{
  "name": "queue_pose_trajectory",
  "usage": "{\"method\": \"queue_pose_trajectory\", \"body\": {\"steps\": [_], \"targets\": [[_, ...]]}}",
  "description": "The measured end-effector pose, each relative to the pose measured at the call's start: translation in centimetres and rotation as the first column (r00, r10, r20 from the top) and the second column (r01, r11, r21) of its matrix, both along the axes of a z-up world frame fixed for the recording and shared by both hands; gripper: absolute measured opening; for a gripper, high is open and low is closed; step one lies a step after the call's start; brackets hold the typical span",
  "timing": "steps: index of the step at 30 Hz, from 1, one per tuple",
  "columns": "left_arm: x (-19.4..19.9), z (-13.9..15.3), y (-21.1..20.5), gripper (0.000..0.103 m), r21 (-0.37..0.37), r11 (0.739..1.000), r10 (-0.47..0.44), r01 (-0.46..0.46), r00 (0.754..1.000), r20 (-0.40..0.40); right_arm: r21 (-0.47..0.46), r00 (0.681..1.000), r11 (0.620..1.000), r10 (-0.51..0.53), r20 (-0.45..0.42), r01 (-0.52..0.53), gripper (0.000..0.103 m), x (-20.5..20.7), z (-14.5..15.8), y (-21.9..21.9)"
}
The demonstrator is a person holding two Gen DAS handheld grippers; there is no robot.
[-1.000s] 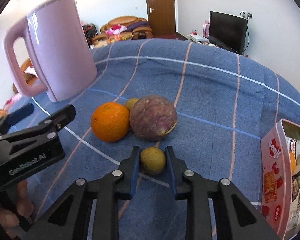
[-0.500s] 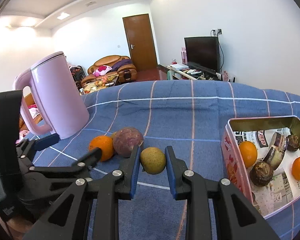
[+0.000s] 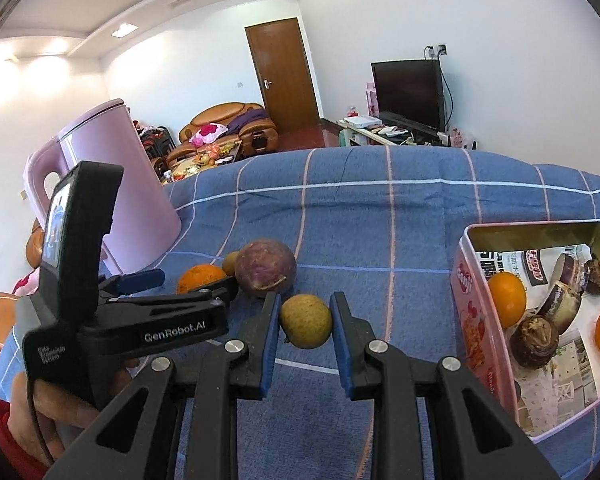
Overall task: Organize fruits
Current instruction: 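Grasp an orange with the left tool while the right tool holds the greenish fruit, then carry the orange in the left tool and greenish fruit in the right tool over the tin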
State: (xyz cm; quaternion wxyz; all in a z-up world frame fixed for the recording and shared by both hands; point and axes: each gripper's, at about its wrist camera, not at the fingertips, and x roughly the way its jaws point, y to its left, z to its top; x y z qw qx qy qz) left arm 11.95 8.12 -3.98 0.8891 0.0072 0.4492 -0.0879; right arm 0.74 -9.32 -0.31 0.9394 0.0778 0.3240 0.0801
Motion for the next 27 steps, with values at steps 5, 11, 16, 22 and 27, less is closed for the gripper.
{"method": "queue_pose_trajectory", "body": {"steps": [5, 11, 16, 22, 27], "targets": [[0.0, 0.5, -0.3, 0.070, -0.017, 0.999, -0.030, 0.031, 0.999, 0.024, 0.004, 1.000, 1.000, -0.006, -0.004, 0.006, 0.027, 0.2, 0.0, -0.1], [-1.1, 0.9, 0.9, 0.048, -0.057, 0.998, 0.035, -0.031, 0.998, 0.060, 0.010, 1.000, 1.000, -0.017, 0.012, 0.017, 0.027, -0.1, 0.1, -0.2], [-4.5, 2.9, 2.1, 0.048, -0.034, 0.986, 0.164, -0.161, 0.961, 0.222, -0.002, 0.996, 1.000, -0.023, 0.089, 0.023, 0.027, -1.2, 0.8, 0.0], [-7.6, 4.1, 1.4, 0.048, 0.017, 0.972, 0.215, -0.234, 0.916, 0.337, -0.061, 0.983, 0.997, -0.032, 0.179, 0.044, 0.027, -2.4, 1.9, 0.7], [-8.7, 4.6, 1.3, 0.048, 0.020, 0.967, 0.229, -0.254, 0.900, 0.370, -0.078, 0.978, 0.995, -0.040, 0.206, 0.057, 0.027, -2.8, 2.1, 0.7]]}}
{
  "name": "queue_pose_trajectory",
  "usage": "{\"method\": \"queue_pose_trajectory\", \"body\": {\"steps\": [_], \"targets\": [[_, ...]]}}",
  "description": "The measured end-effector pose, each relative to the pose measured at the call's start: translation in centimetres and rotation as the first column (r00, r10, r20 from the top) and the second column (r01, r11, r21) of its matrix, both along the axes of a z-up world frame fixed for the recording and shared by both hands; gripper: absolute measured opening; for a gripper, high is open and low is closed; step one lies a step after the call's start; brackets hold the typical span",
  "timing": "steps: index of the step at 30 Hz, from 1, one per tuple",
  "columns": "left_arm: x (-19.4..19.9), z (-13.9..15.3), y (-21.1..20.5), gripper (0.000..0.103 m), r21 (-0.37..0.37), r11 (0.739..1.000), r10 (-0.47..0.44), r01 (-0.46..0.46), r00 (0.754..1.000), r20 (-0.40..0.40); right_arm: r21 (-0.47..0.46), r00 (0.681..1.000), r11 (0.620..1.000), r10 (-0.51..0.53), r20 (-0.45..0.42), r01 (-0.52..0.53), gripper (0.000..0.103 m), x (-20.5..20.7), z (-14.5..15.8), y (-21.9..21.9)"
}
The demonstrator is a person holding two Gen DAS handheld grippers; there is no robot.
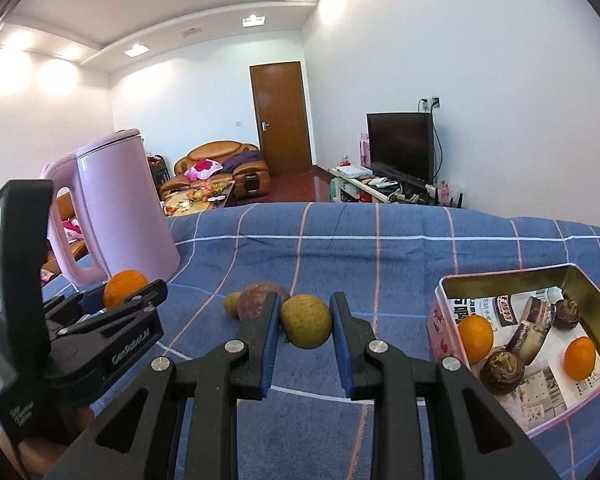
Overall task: Organize fruits
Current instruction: 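Carry the orange in the left tool and greenish fruit in the right tool over the tin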
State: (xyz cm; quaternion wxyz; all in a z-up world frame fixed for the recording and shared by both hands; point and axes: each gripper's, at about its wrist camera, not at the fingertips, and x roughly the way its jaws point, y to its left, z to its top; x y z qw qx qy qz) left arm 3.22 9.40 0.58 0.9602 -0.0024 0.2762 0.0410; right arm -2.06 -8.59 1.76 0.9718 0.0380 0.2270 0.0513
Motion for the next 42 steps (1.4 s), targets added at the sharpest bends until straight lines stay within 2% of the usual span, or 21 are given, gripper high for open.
{"method": "queue_pose_trajectory", "body": {"steps": [11, 27, 42], "targets": [[-1.5, 0.3, -0.6, 0.048, -0.025, 1.000, 0.005, -0.005, 1.000, 0.005, -0.052, 0.999, 0.999, -0.008, 0.045, 0.011, 0.027, -2.1, 0.3, 0.6], [-3.6, 0.4, -3.5, 0.048, -0.006, 1.000, -0.027, 0.027, 0.999, 0.019, -0.056, 0.999, 0.998, -0.022, 0.045, 0.024, 0.027, -3.8, 0.3, -0.6], [-4.4, 0.2, -6.2, 0.048, -0.008, 0.997, -0.071, 0.071, 0.997, -0.004, -0.028, 0.999, 0.998, -0.049, 0.023, 0.049, 0.027, -4.9, 0.1, -3.8]]}}
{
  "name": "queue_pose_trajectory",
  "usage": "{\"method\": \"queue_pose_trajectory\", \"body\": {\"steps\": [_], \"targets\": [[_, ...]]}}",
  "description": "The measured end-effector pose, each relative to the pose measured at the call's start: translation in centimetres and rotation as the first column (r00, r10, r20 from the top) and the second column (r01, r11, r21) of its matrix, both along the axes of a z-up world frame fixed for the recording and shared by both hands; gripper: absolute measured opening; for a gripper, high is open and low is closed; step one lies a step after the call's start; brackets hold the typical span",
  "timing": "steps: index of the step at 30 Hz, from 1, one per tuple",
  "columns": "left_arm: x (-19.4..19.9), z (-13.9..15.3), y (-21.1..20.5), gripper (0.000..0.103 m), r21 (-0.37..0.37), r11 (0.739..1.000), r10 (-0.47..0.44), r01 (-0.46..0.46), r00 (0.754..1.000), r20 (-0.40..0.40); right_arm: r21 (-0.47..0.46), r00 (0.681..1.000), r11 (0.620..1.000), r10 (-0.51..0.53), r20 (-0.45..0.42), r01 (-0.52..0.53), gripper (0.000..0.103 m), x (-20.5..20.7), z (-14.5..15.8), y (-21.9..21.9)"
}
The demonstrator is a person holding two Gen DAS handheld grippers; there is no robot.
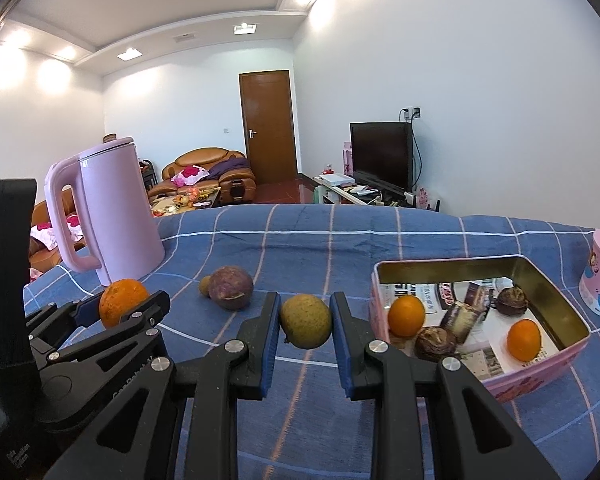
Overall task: Organize fruits
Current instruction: 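Carry the orange in the left tool and greenish fruit in the right tool over the tin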
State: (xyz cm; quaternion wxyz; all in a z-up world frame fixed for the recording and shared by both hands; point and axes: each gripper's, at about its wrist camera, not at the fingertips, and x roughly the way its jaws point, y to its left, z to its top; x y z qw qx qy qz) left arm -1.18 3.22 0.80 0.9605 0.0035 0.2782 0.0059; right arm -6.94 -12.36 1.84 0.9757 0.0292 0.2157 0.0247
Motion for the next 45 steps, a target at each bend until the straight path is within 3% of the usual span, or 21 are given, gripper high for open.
{"method": "queue_pose_trajectory", "body": {"steps": [45], "targets": [[-2.2, 0.0, -11.9, 0.048, 0.034, 0.985, -0.171, 0.171, 0.985, 0.010, -0.079, 0.991, 0.988, -0.129, 0.033, 0.131, 0.027, -3.1, 0.4, -11.2]]}}
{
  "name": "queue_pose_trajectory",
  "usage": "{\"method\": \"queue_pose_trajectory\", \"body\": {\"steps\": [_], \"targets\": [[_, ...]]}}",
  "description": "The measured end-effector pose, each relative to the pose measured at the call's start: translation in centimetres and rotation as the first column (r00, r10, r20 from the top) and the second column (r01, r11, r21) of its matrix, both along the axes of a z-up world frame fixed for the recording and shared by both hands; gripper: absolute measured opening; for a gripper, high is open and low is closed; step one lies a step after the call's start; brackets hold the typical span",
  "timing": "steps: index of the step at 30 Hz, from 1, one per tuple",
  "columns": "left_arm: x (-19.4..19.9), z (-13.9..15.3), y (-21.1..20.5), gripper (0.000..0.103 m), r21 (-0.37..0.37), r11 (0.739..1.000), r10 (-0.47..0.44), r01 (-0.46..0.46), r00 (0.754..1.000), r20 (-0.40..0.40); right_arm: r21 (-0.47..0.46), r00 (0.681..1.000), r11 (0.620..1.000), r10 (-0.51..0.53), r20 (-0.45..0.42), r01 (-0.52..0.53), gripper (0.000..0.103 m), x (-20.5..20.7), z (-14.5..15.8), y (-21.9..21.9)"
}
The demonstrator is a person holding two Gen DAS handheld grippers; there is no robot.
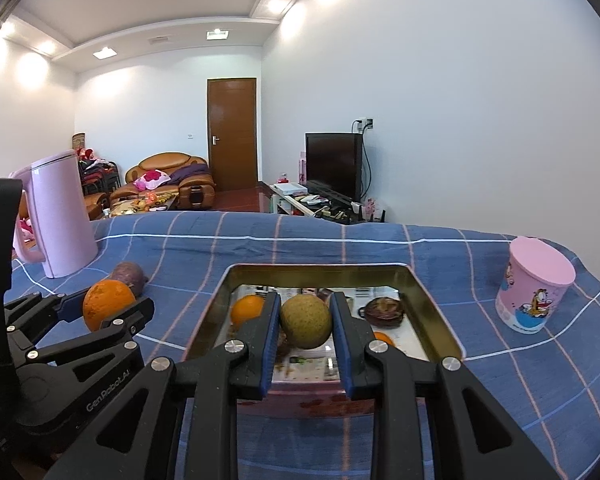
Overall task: Organize fruits
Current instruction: 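Carry the orange in the left tool and greenish fruit in the right tool over the tin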
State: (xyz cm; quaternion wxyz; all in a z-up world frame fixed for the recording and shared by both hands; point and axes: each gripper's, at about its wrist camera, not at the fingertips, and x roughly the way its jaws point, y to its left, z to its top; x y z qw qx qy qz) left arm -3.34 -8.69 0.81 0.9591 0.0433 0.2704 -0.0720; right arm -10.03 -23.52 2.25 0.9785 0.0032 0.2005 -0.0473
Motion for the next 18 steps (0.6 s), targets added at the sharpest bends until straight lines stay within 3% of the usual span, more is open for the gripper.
{"method": "queue_pose_trajectory", "body": {"steps": [18], "targets": [[1.3, 0.6, -7.8, 0.048, -0.042, 0.990, -0.137, 0.137, 0.991, 0.003, 0.003, 0.991, 0.991, -0.134, -0.006, 0.134, 0.027, 0.9, 0.2, -6.2]]}}
